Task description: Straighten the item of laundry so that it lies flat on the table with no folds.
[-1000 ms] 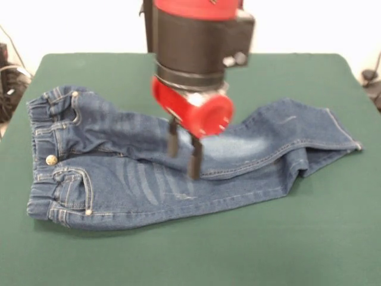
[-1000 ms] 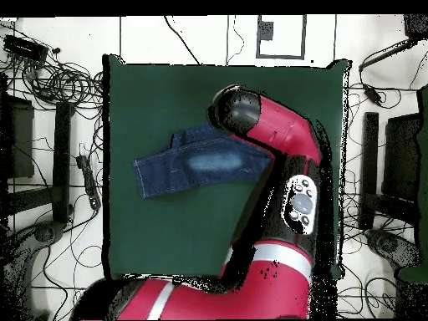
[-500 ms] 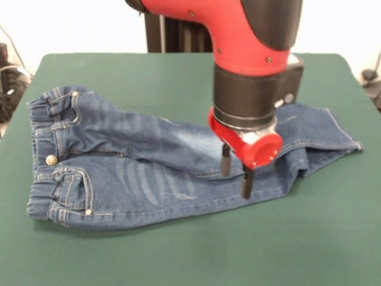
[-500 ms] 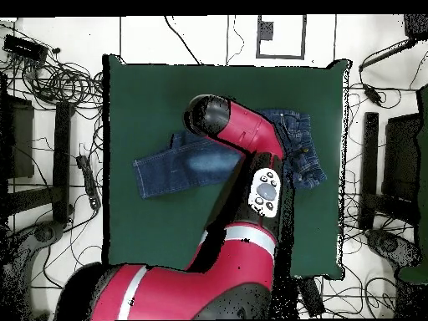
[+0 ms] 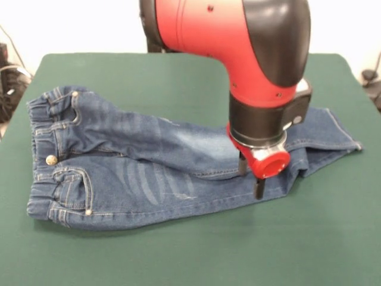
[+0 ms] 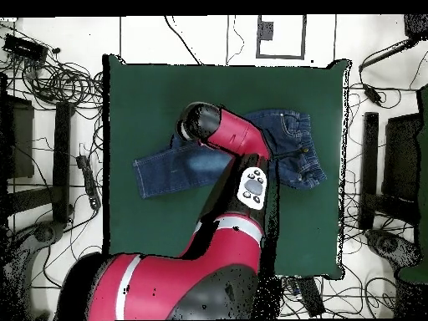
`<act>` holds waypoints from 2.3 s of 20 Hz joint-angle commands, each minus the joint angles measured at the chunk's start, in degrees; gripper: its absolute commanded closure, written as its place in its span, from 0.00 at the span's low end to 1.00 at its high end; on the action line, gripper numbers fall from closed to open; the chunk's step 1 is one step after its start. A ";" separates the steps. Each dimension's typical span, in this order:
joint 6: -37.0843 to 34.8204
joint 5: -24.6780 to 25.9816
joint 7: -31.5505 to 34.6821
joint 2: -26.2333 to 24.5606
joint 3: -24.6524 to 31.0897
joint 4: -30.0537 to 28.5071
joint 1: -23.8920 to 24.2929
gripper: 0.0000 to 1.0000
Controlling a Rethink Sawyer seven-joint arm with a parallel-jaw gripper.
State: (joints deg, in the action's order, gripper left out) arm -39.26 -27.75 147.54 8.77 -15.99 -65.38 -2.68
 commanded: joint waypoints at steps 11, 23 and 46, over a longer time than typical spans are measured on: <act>-0.74 -4.49 16.81 -2.56 3.71 -6.99 -2.04 0.00; -0.63 -5.13 15.29 2.79 3.36 -13.20 -2.77 0.00; 8.94 -8.06 18.52 -1.38 4.83 -14.37 -5.82 0.00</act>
State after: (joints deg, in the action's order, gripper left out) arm -31.48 -31.79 148.93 11.94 -16.08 -74.96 -5.26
